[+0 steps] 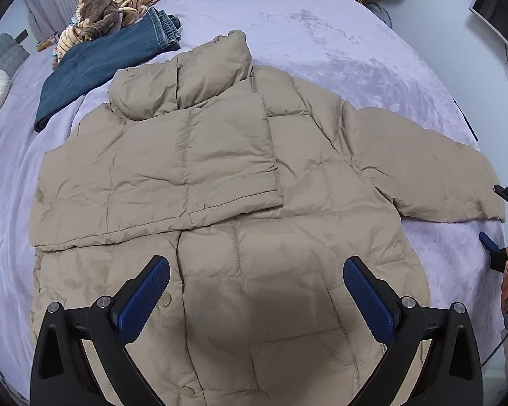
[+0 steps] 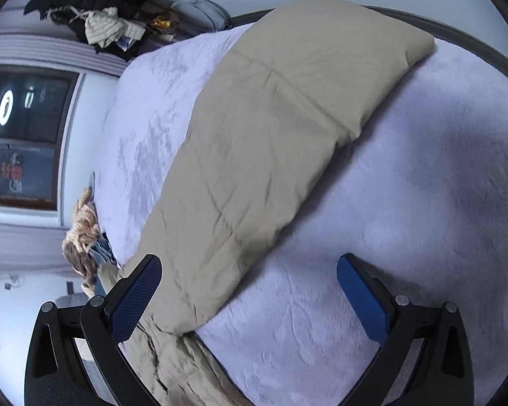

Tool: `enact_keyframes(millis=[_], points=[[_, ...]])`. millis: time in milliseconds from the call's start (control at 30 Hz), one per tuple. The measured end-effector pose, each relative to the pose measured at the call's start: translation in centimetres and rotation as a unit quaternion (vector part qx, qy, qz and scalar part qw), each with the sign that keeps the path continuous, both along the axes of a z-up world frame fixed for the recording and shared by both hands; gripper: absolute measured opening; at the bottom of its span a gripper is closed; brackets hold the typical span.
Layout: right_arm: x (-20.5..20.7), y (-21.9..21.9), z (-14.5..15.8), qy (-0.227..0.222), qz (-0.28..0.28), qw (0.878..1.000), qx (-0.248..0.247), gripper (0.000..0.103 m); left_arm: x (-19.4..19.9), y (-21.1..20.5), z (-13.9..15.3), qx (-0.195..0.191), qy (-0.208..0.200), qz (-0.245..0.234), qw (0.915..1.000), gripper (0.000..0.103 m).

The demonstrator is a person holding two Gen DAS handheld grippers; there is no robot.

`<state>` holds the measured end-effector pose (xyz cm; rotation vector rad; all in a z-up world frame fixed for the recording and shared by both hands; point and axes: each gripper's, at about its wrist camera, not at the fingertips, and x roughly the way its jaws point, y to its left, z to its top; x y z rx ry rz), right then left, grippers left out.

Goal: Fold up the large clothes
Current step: 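Grasp the other sleeve with the right tool and fold it across the front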

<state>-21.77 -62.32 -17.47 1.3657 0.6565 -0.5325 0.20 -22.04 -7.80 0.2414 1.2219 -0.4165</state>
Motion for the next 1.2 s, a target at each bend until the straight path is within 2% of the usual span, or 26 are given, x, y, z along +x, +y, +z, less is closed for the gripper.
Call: enact_keyframes(millis=[133,300,367,433,500,600,700,833,933,1067,1200], points=[[0.6,-2.8,-0.9,-0.055,-0.041,0.997,0.035,0.103,0.9,-0.5,-0.1,-0.003,-0.005,-0.001,1.0,0.103],[2.0,-4.7,-1.8,-0.112,-0.081,0.986,0.088,0.101,1.9,-0.6,0.0,-0.01,-0.009,0.003,0.9999,0.103],[2.5,-4.8,-2.4,-0.138,-0.09,0.979,0.119,0.085,2.3,-0.4,0.0,-0.012,-0.01,0.004,0.9999,0.103],[3.0,-4.5,-3.4,-0.154,-0.094,0.971,0.159,0.036,2.5,-0.1,0.1,-0.014,-0.013,0.006,0.9998,0.103],[3.5,-4.0,-3.9,-0.176,-0.099,0.963,0.181,0.006,2.8,0.6,0.2,-0.017,-0.016,0.01,0.9997,0.103],[4.2,-3.6,-2.7,-0.186,-0.092,0.965,0.159,0.005,3.3,1.9,0.5,-0.024,-0.023,0.018,0.9993,0.103],[6.0,-3.1,0.0,-0.195,-0.059,0.971,0.122,0.005,3.9,3.4,0.6,-0.027,-0.035,0.024,0.9987,0.103],[9.3,-1.5,4.7,-0.189,0.015,0.98,0.06,0.005,5.1,6.2,0.3,-0.043,-0.03,0.039,0.9979,0.103],[12.7,1.3,8.7,-0.179,0.075,0.981,0.006,0.005,5.9,8.5,0.2,-0.053,-0.028,0.055,0.9967,0.103],[17.7,6.6,13.2,-0.164,0.155,0.972,-0.065,0.005,7.1,12.1,0.2,-0.056,-0.039,0.061,0.9958,0.103],[23.6,14.8,15.6,-0.133,0.241,0.951,-0.143,0.005,8.4,15.9,-0.7,-0.046,-0.046,0.067,0.9957,0.103]])
